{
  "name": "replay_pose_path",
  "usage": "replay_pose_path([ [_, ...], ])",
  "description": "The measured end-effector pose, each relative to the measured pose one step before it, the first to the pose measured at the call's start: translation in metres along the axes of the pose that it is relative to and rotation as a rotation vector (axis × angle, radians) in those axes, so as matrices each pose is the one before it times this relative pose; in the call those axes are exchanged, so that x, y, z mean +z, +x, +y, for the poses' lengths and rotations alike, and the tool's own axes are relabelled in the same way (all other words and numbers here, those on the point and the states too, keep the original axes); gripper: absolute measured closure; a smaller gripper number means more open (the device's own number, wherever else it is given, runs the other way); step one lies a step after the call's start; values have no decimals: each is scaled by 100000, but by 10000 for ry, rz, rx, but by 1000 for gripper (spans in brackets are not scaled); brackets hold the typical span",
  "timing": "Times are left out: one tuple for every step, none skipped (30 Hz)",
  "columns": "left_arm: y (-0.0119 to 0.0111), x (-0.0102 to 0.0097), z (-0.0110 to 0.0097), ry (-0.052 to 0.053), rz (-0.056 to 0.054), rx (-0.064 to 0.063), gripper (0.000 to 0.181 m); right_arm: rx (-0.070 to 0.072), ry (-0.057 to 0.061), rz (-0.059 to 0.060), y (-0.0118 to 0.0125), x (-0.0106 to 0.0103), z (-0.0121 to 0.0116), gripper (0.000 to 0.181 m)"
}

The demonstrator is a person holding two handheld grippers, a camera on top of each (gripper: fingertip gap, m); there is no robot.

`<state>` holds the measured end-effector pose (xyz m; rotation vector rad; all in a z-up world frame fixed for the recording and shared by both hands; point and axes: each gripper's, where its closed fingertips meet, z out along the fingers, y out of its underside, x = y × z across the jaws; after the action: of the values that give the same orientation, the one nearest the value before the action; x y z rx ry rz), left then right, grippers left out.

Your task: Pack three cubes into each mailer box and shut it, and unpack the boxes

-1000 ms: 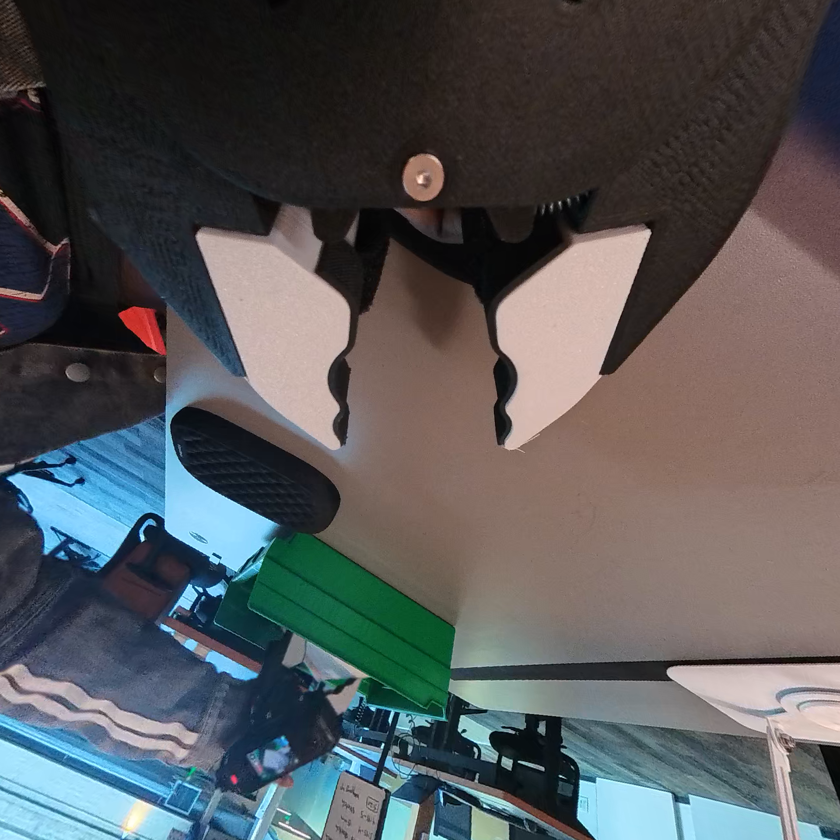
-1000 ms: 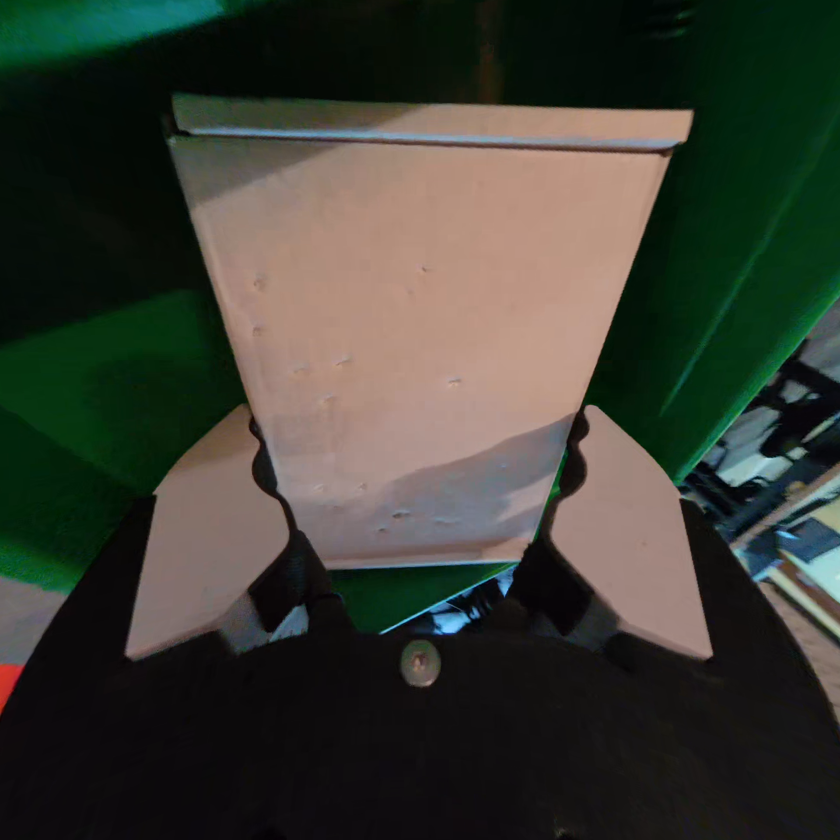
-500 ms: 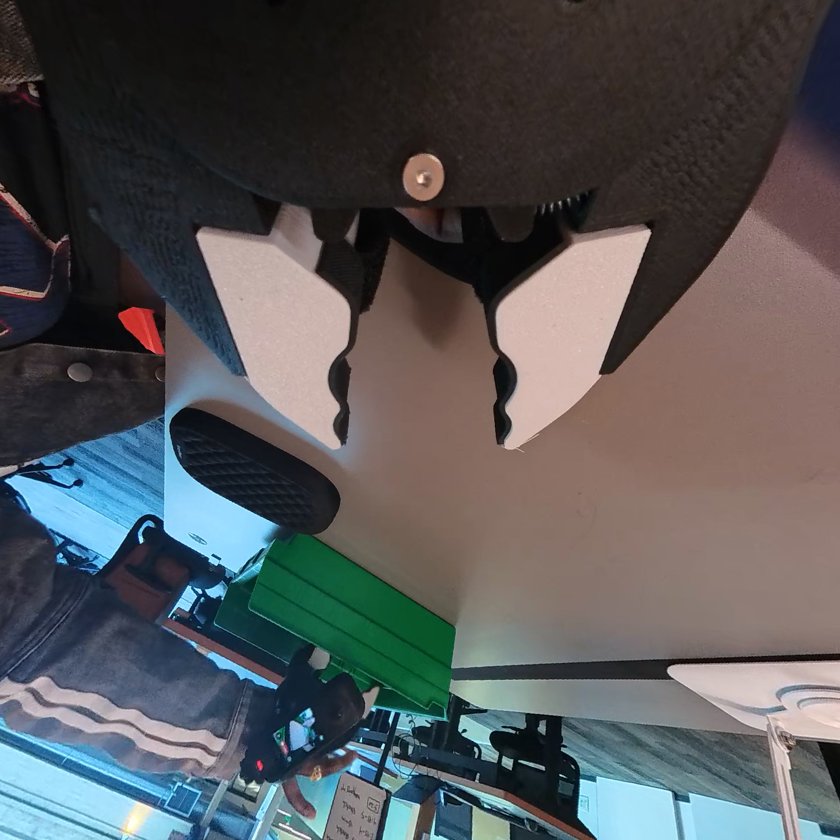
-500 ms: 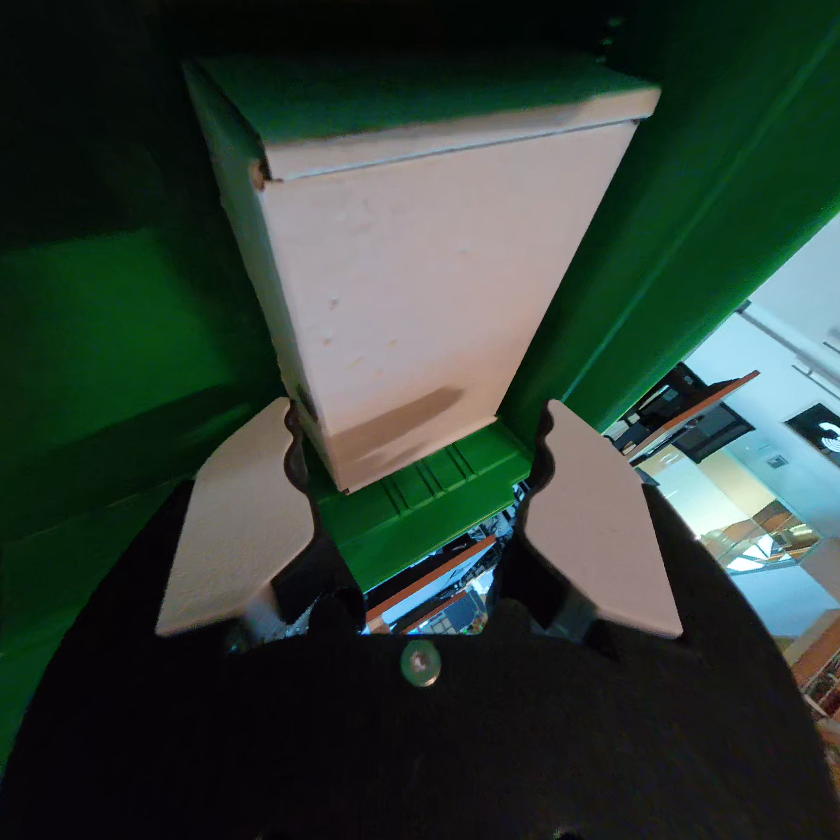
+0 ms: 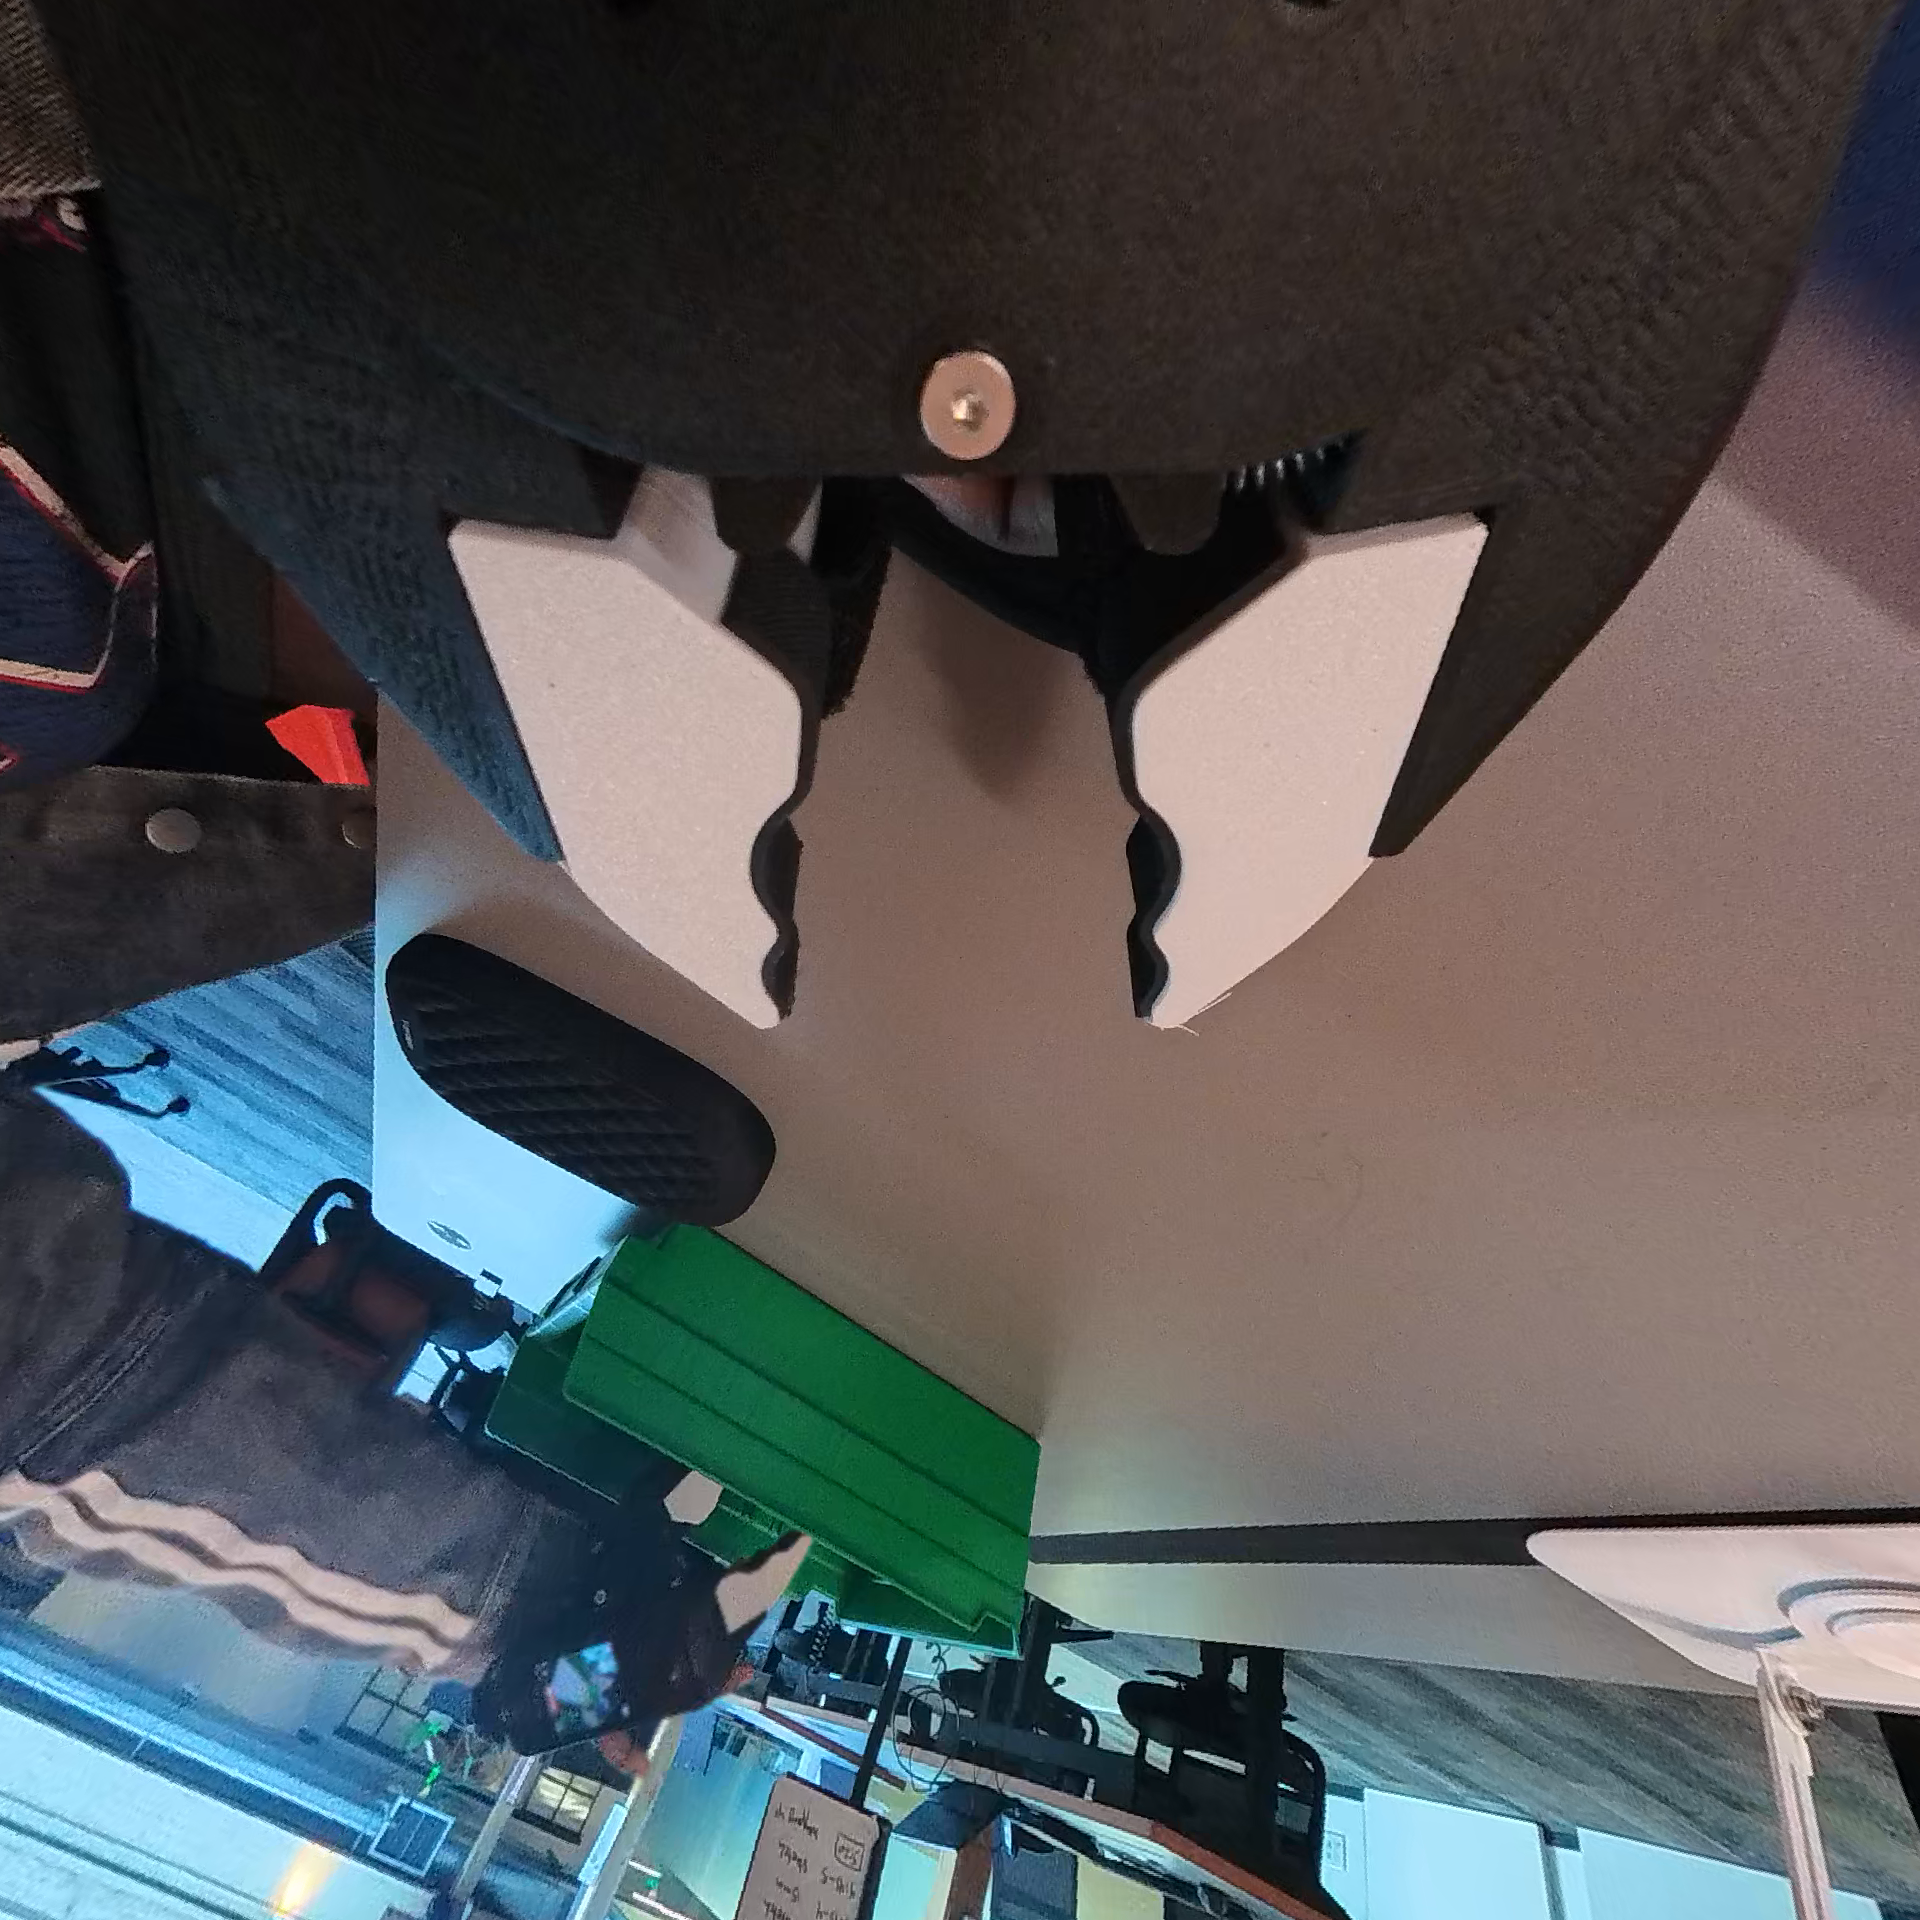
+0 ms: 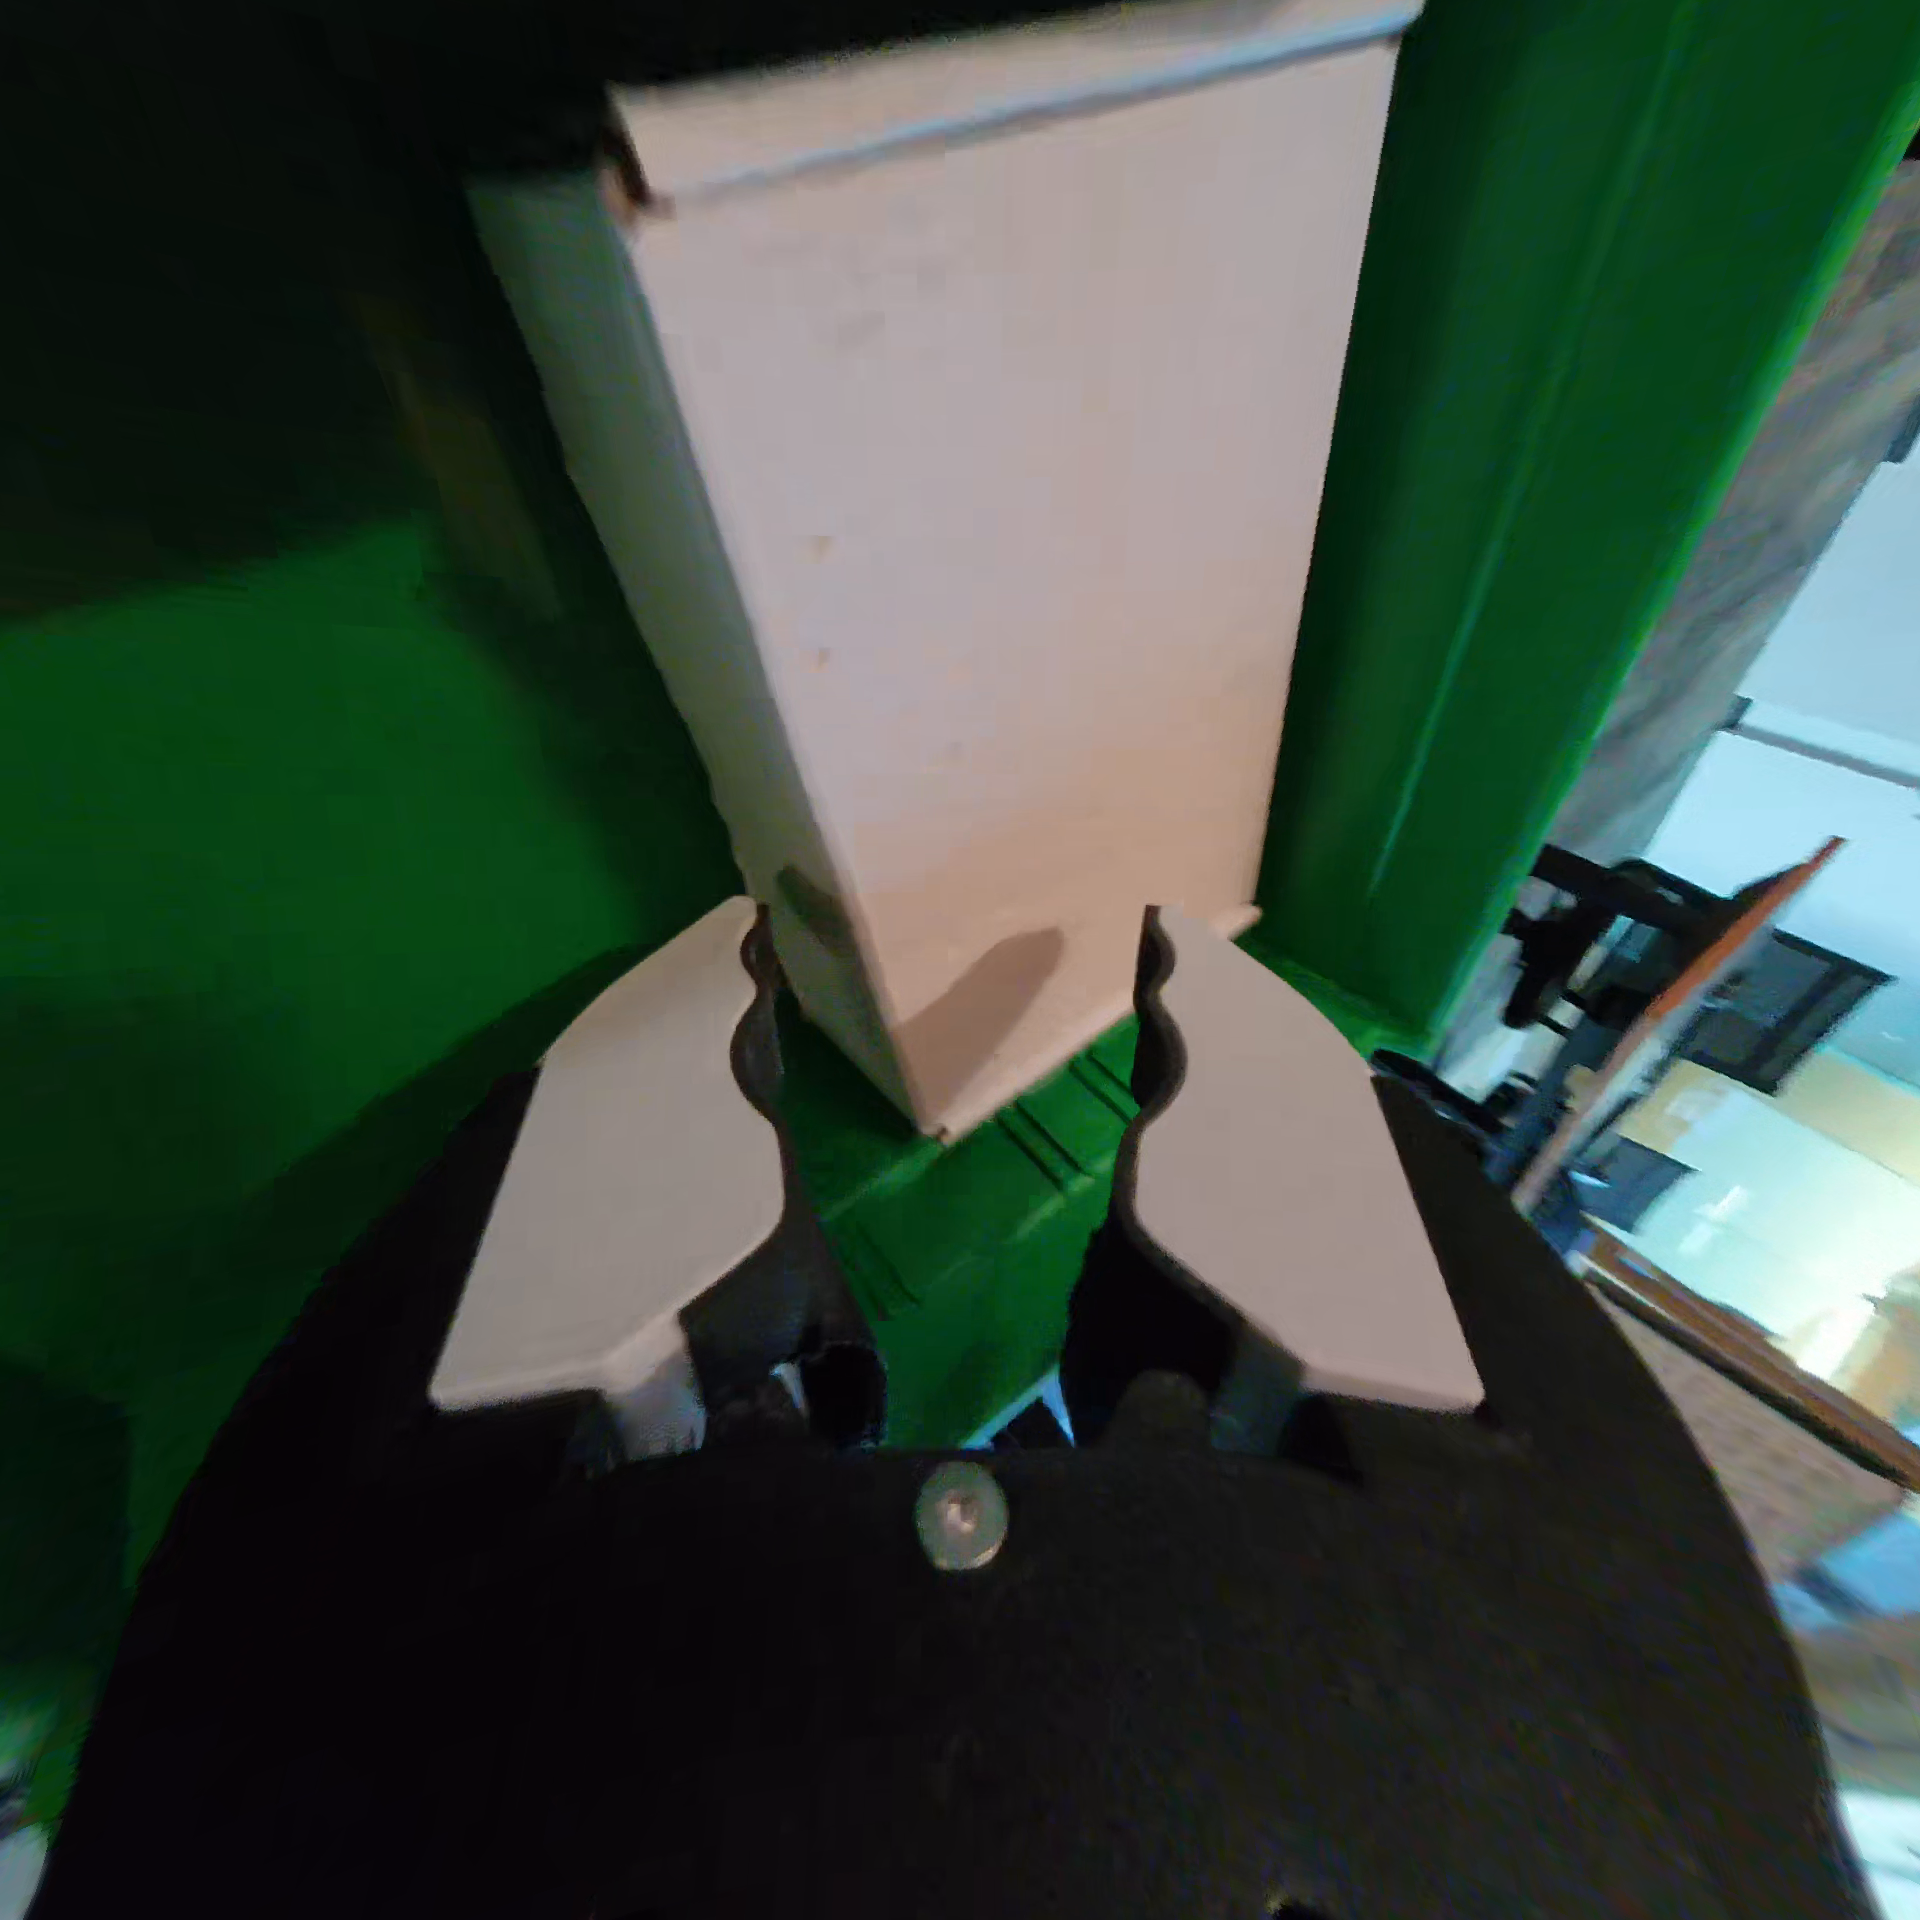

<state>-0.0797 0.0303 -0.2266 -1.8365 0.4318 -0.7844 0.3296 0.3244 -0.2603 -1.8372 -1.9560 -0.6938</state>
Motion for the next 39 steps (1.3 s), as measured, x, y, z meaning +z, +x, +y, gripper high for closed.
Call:
replay_pose_path([
  [-13, 15, 25, -14, 3, -11, 120, 274, 359, -138, -400, -102, -606, 115],
  [-17, 8, 24, -14, 3, -16, 120, 166, 350, -51, -316, -98, -678, 118],
  [-9, 8, 2, -1, 1, -18, 120, 110, 355, -11, -276, -69, -745, 121],
  [-13, -2, -1, 3, 1, -13, 120, 116, 293, -36, -249, -19, -696, 123],
  [-17, -6, 6, -1, 0, -10, 120, 147, 280, -152, -364, 14, -733, 124],
  [-7, 2, 5, 0, 1, -11, 120, 162, 285, -100, -236, 56, -731, 126],
  [-5, 1, -7, 2, 1, -10, 120, 94, 232, 67, 21, 85, -625, 129],
  [-5, -4, 8, 0, 1, -5, 120, 35, 99, 101, 124, 109, -376, 132],
  [4, -10, -3, 5, 2, -4, 120, 64, 16, 14, 37, 136, -205, 132],
  [-6, -9, -23, 10, 2, -3, 120, 104, 43, 31, 113, 77, -175, 132],
  [9, -10, 1, 6, 0, 5, 120, 112, 41, 0, 77, 70, -105, 132],
  [12, 2, 1, -4, -1, 15, 120, 64, 36, -7, 39, 28, -52, 133],
  [19, 7, 5, -6, 0, 16, 120, 36, 32, 25, 58, 17, -26, 132],
  [15, 6, 7, -8, -4, 16, 120, 98, 32, 13, 29, 27, -37, 132],
  [4, 11, 19, -13, -4, 18, 120, 26, 34, 11, -19, 10, -25, 132],
  [9, -2, 7, -9, -4, 13, 120, -91, 1, 40, -26, -23, 57, 132],
  [-4, 7, 0, 1, -5, 7, 120, -62, 67, -25, -121, -85, -10, 132],
  [1, -6, 2, 1, -3, 1, 120, 119, 224, -8, -50, -224, -225, 132],
  [-5, 0, -1, 1, -5, -2, 120, 377, 404, 85, 175, -413, -510, 129],
  [-4, 6, 2, -1, -6, 4, 120, 541, 540, 42, 161, -626, -770, 126],
  [0, 11, 15, -14, -5, 3, 120, 598, 641, -66, -20, -838, -1004, 122],
  [-11, 27, 38, -26, 0, -8, 120, 632, 739, 30, 29, -1016, -1243, 119],
  [7, 27, 38, -27, 14, -8, 123, 613, 860, 182, 121, -1200, -1534, 115],
  [18, 26, 31, -25, 16, 3, 125, 546, 1045, -8, -314, -1358, -1912, 111],
  [7, 30, 28, -25, -7, 11, 125, 587, 1195, 5, -472, -1356, -2230, 113],
  [18, 30, 32, -32, -10, 22, 125, 561, 1136, 143, -467, -1225, -2273, 113],
  [49, 24, 30, -34, -4, 54, 125, 459, 1022, -28, -966, -1080, -2171, 111],
  [70, 25, 26, -28, -6, 82, 125, 323, 1064, -349, -1691, -963, -2180, 108],
  [143, 29, 17, -26, 24, 111, 122, 222, 1237, -624, -2358, -780, -2260, 105],
  [185, 16, 2, -25, 37, 154, 118, 190, 1299, -739, -2720, -543, -2143, 102],
  [251, -13, -51, 0, 31, 211, 112, 295, 1190, -759, -2833, -220, -1780, 103],
  [366, -79, -156, 57, 66, 281, 108, 405, 855, -809, -2825, 136, -1038, 104],
  [513, -163, -295, 114, 103, 316, 106, 518, 432, -858, -2703, 412, -124, 102],
  [696, -259, -375, 108, 171, 257, 103, 602, 85, -851, -2431, 574, 690, 99],
  [915, -380, -386, 21, 325, 176, 101, 569, -140, -679, -1862, 737, 1320, 97],
  [929, -505, -395, -76, 348, 160, 99, 531, -236, -392, -1083, 842, 1759, 96],
  [709, -664, -448, -118, 212, 226, 99, 509, -372, -196, -485, 846, 2086, 92],
  [512, -832, -409, -179, 88, 382, 99, 443, -526, -190, -220, 804, 2287, 90],
  [400, -1023, -212, -316, 51, 530, 98, 371, -638, -209, -58, 725, 2338, 87],
])
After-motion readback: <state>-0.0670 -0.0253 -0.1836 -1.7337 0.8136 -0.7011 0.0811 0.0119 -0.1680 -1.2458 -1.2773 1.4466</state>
